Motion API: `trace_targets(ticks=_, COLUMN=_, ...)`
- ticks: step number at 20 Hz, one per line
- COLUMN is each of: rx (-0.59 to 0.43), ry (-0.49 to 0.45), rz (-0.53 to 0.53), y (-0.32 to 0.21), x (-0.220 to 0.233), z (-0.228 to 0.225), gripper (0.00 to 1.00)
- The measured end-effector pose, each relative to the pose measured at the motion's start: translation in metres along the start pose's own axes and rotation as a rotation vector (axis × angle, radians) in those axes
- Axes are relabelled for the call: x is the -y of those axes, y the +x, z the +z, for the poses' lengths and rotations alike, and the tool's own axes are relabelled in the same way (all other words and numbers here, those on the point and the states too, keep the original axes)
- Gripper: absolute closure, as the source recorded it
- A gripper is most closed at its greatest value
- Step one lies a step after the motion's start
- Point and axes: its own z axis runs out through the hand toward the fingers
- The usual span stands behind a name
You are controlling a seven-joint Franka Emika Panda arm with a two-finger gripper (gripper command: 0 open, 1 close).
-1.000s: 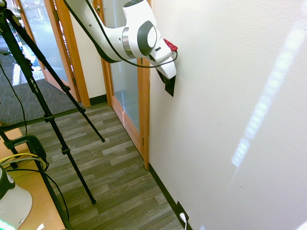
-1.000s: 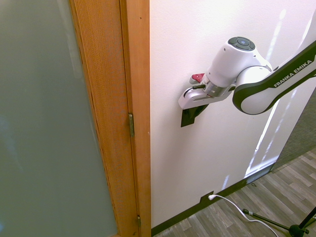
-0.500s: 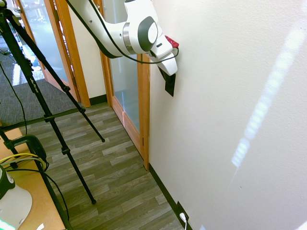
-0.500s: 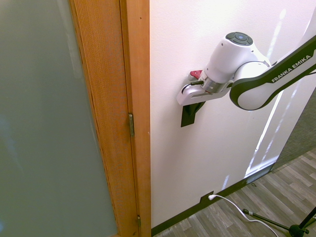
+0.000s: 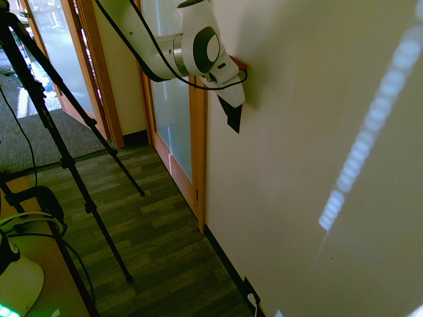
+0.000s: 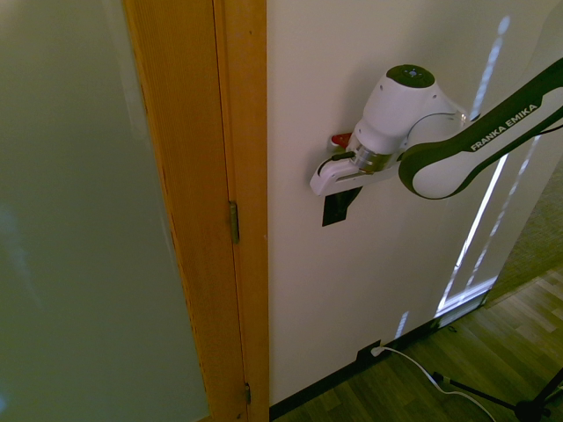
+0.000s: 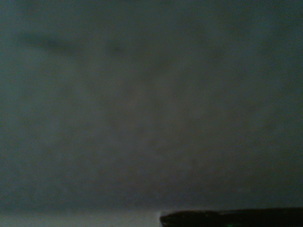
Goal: Turn off the light
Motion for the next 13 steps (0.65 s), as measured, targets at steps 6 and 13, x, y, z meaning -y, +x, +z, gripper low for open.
trace_targets(ticks=6, rx=0.015, ry=0.129, rz=-0.017, y=-0.001, x=-0.024, z=0.000, gripper=0.00)
trace_targets(ticks=13, rx=0.060, ry=0.109, rz=-0.083, y=-0.046, x=-0.024, z=0.013, gripper=0.00)
